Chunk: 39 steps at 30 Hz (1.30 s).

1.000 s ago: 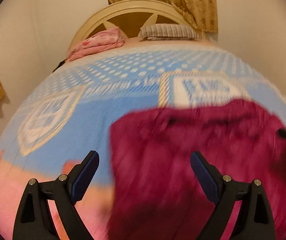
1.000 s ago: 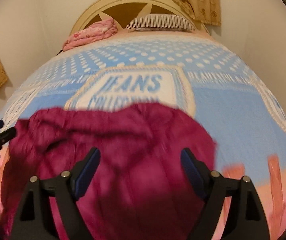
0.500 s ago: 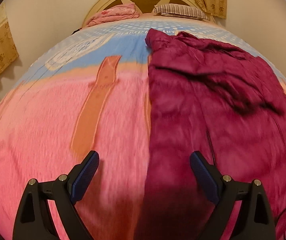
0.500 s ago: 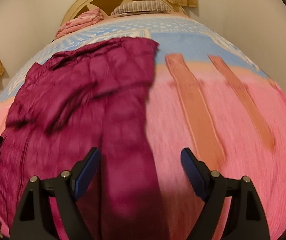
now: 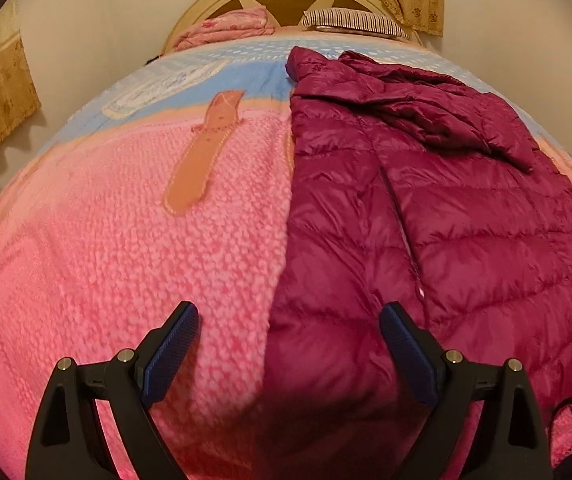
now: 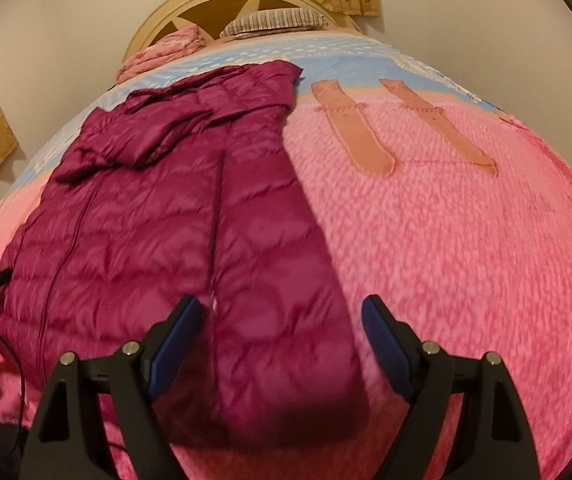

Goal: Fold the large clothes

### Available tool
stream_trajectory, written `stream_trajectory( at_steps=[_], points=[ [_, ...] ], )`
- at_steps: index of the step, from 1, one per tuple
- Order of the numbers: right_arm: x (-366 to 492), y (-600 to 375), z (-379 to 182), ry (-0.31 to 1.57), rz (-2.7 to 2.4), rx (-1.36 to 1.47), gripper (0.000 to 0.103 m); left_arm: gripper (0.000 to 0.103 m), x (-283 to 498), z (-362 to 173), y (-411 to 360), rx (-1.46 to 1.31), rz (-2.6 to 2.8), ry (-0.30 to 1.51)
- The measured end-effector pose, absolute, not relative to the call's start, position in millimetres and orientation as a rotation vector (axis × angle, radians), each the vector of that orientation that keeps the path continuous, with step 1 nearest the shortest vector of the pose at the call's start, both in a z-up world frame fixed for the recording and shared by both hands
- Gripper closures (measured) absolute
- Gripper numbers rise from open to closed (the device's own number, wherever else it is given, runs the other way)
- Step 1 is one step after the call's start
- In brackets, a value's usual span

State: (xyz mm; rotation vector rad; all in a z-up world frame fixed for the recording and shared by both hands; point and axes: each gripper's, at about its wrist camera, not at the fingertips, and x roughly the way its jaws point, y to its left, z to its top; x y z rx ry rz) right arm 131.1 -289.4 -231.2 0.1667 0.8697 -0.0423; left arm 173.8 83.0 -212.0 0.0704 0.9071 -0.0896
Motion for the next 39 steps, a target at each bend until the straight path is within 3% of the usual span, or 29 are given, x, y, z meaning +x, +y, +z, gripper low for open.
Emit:
stream_trajectory(
  at_steps=[5, 9, 11, 13, 14, 15, 17, 25, 39],
  points=[
    [113, -289, -235, 0.859, -0.024, 0.189, 0.023, 0.01, 156, -214, 80, 0.071, -0.123, 0.917],
    [106, -292, -236, 0.841, -0.012, 0.207, 0.035, 0.012, 147, -215, 79, 0.067, -0.146, 0.924],
    [106, -293, -235, 0.836, -0.004, 0.223, 0.043, 0.029, 145, -215, 77, 0.054, -0.17, 0.928],
    [107, -292, -235, 0.829, 0.03, 0.234, 0.064, 0.041, 143, -212, 75, 0.051, -0.19, 0.923],
    [106, -289, -234, 0.827, 0.047, 0.233, 0.069, 0.057, 141, -211, 73, 0.069, -0.196, 0.915],
    [106, -285, -234, 0.825, 0.053, 0.221, 0.077, 0.062, 140, -209, 71, 0.076, -0.202, 0.911],
    [104, -281, -233, 0.816, 0.056, 0.211, 0.085, 0.092, 138, -203, 71, 0.084, -0.208, 0.893],
    [89, -286, -197, 0.713, 0.1, 0.285, 0.093, 0.097, 119, -141, 76, 0.075, -0.279, 0.708],
    [17, -284, -72, 0.413, 0.185, 0.301, 0.094, 0.097, 67, -29, 118, -0.024, -0.347, 0.476]
  ],
)
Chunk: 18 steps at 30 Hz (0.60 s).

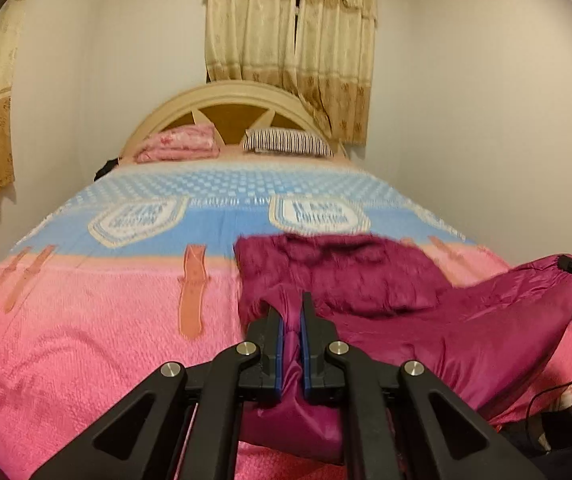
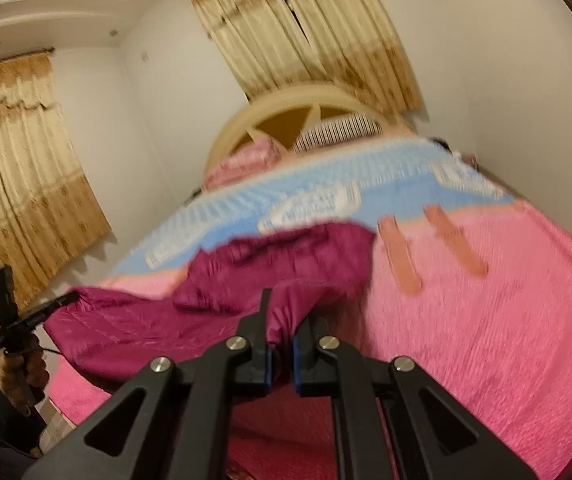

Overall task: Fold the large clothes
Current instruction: 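Grasp the jacket end with both grippers and lift it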

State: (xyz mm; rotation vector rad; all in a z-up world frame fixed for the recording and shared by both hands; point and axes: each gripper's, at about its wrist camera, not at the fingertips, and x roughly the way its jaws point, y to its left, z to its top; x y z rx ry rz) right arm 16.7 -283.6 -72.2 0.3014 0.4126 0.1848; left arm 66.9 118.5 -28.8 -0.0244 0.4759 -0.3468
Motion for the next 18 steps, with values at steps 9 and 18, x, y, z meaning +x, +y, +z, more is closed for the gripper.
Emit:
stream_trajectory(
  at_steps=[9, 18],
  points=[
    [111, -277, -79, 0.393, 0.098, 0.244, 0.094, 0.097, 170, -56, 90, 0.024, -0.217, 0.48],
    [213, -283, -92, 0.448, 0.044, 0.249, 0.094, 0.097, 279, -89, 71, 0.021, -0.158, 0.559]
  ],
)
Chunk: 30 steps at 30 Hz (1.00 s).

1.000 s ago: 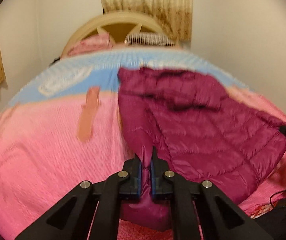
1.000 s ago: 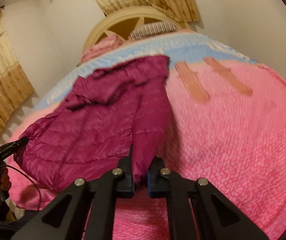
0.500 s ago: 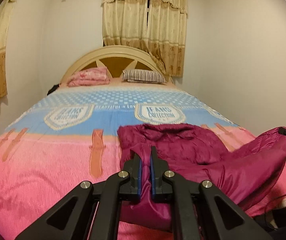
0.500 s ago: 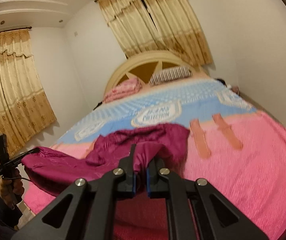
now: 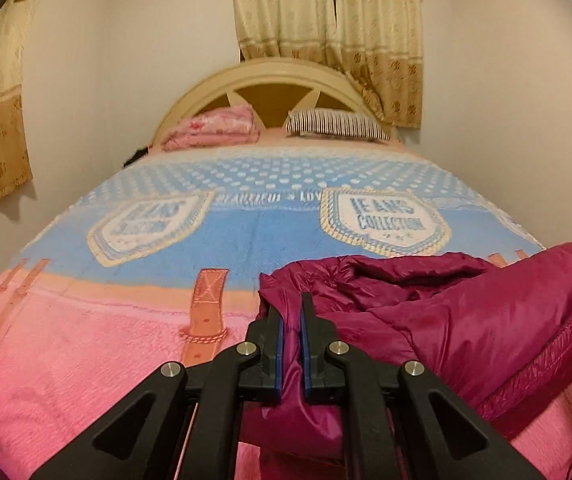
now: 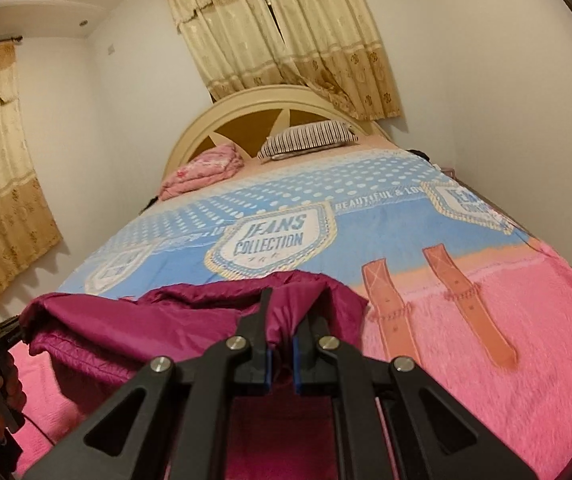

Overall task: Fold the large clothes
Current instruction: 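Grasp the jacket end with both grippers and lift it, then fold the held jacket end over onto the rest with both grippers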

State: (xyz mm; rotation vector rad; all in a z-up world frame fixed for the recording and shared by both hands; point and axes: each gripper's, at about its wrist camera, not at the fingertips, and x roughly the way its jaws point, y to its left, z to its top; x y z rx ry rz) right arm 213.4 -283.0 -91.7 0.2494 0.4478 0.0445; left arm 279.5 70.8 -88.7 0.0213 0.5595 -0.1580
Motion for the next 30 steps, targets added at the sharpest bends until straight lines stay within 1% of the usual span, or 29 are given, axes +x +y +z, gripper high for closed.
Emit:
stream_trajectory(
  at_steps=[5, 13, 15, 18, 19, 20, 21, 22, 23, 24, 25, 29, 30],
  points=[
    [264, -287, -106, 0.499, 0.019, 0.237, 0.094, 0.097, 327, -111, 67, 0.0, -0.146, 0.63],
    [330, -293, -129, 0.564, -0.03, 0.216, 0.094, 0.095, 376, -135, 57, -0.048, -0.147, 0.701],
    [344, -293, -137, 0.588, -0.033, 0.202, 0.094, 0.094, 382, -141, 58, -0.073, -0.146, 0.74],
    [356, -294, -147, 0.602, -0.035, 0.204, 0.09, 0.089, 374, -142, 71, -0.15, -0.141, 0.701],
    [360, -295, -150, 0.604, -0.039, 0.207, 0.086, 0.079, 371, -140, 76, -0.178, -0.136, 0.684],
    [362, -296, -152, 0.607, -0.047, 0.206, 0.082, 0.058, 369, -137, 81, -0.19, -0.115, 0.668],
    [363, -297, -155, 0.608, -0.059, 0.205, 0.072, 0.044, 368, -133, 84, -0.187, -0.076, 0.652],
    [365, -298, -157, 0.606, -0.071, 0.204, 0.063, 0.018, 367, -129, 87, -0.181, -0.029, 0.624],
    [367, -299, -159, 0.604, -0.08, 0.206, 0.058, 0.01, 365, -123, 91, -0.183, -0.003, 0.593],
    [368, -301, -161, 0.601, -0.094, 0.212, 0.047, 0.01, 364, -120, 91, -0.185, 0.006, 0.573],
    [370, -302, -161, 0.6, -0.101, 0.222, 0.044, 0.01, 366, -117, 90, -0.178, 0.008, 0.572],
    [373, -298, -155, 0.587, -0.152, 0.204, 0.044, 0.01, 366, -106, 68, -0.078, 0.102, 0.583],
    [372, -293, -152, 0.585, -0.173, 0.189, 0.041, 0.01, 363, -102, 62, -0.054, 0.134, 0.573]
  ],
)
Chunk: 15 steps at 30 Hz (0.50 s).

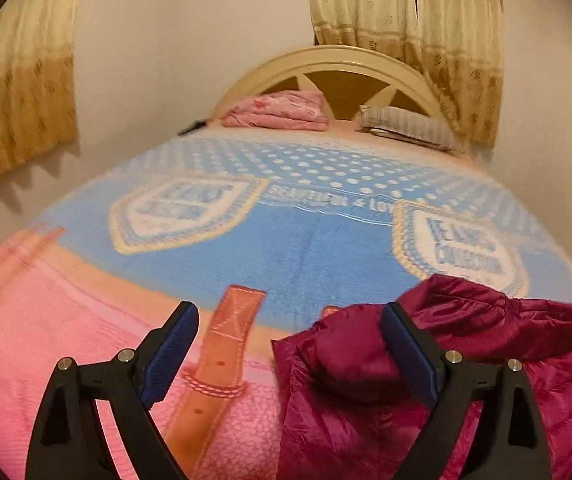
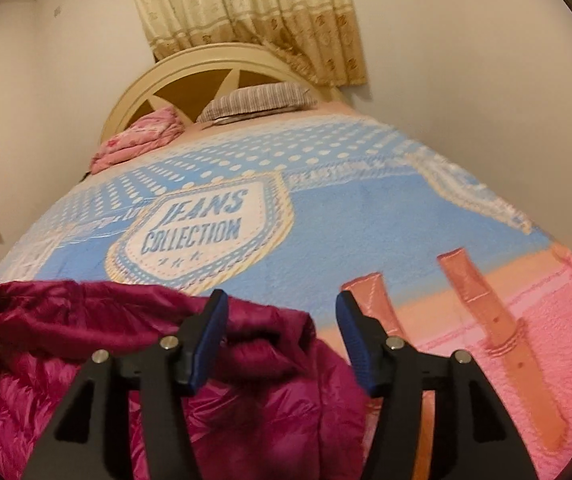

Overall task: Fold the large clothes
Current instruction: 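Fold the held jacket end over onto the rest with both grippers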

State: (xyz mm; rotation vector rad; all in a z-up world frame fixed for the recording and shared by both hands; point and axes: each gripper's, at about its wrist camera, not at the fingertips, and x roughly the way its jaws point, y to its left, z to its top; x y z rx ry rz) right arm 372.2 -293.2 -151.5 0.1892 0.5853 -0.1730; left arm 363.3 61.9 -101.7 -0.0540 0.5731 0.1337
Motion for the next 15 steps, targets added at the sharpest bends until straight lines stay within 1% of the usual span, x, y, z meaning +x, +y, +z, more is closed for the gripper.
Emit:
stream_trajectory(
  at_steps=[1, 3, 6, 8, 12, 15],
  points=[
    [370, -288, -147, 0.581, -0.187, 0.174, 0.035, 0.01, 359, -96, 55, -0.033, 0.177, 0.551],
    [364, -275, -140, 0.559, -0.193, 0.151, 0.027, 0.01, 349, -89, 41, -0.018, 0.202, 0.505],
    [356, -247, -133, 0.545, -0.179, 0.107, 0.026, 0.01, 338, -82, 16, 0.016, 0.209, 0.454],
    [354, -230, -134, 0.54, -0.153, 0.101, 0.026, 0.01, 341, -87, -3, 0.052, 0.16, 0.457],
    [359, -189, -147, 0.553, -0.101, 0.035, 0.026, 0.01, 365, -116, -46, 0.26, 0.179, 0.476],
    [373, -175, -164, 0.586, -0.096, 0.002, 0.026, 0.01, 394, -146, -52, 0.297, 0.19, 0.57]
  ],
)
